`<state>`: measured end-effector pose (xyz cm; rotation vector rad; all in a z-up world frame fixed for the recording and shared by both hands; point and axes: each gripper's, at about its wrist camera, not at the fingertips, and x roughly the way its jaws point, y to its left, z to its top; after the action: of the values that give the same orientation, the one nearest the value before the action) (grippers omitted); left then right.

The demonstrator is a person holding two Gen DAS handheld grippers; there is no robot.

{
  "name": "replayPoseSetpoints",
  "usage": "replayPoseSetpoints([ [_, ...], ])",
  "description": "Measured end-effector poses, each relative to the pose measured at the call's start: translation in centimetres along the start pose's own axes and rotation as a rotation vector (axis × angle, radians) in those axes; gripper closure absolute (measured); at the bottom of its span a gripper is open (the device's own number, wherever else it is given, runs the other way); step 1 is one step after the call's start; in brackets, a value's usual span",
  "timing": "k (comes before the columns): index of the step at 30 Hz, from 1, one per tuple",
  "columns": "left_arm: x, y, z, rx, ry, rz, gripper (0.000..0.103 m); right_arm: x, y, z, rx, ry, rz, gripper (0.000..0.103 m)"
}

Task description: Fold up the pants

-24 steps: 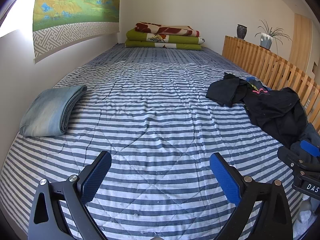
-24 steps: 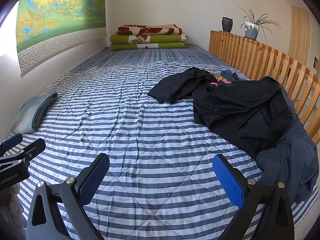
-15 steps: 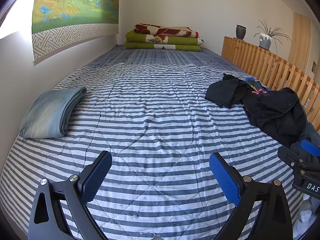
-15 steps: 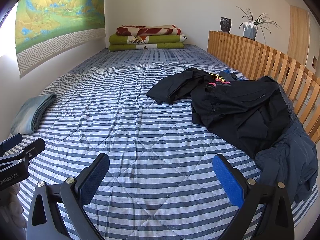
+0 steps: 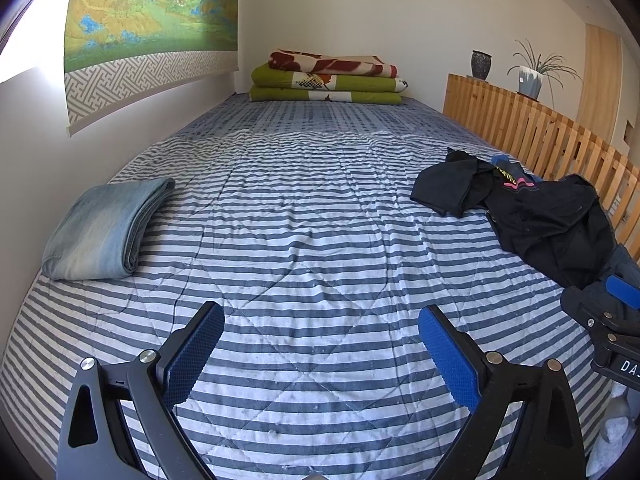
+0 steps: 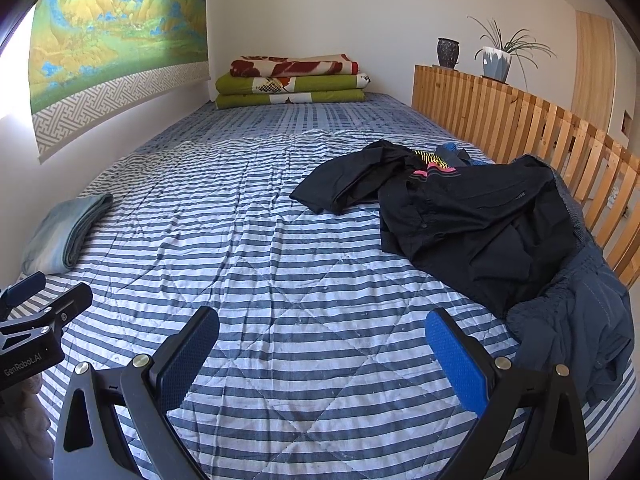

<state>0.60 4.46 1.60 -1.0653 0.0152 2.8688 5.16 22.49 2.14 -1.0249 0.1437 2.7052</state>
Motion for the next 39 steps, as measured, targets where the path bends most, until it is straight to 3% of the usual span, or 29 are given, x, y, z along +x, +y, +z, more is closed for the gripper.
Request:
replayPoseSetpoints([
  [39,0.19,-0.52,0.00,0.008,0.004,-0.003,0.004,0.02,-0.09,0.01,-0.001,0.005,-0.004,0.001],
])
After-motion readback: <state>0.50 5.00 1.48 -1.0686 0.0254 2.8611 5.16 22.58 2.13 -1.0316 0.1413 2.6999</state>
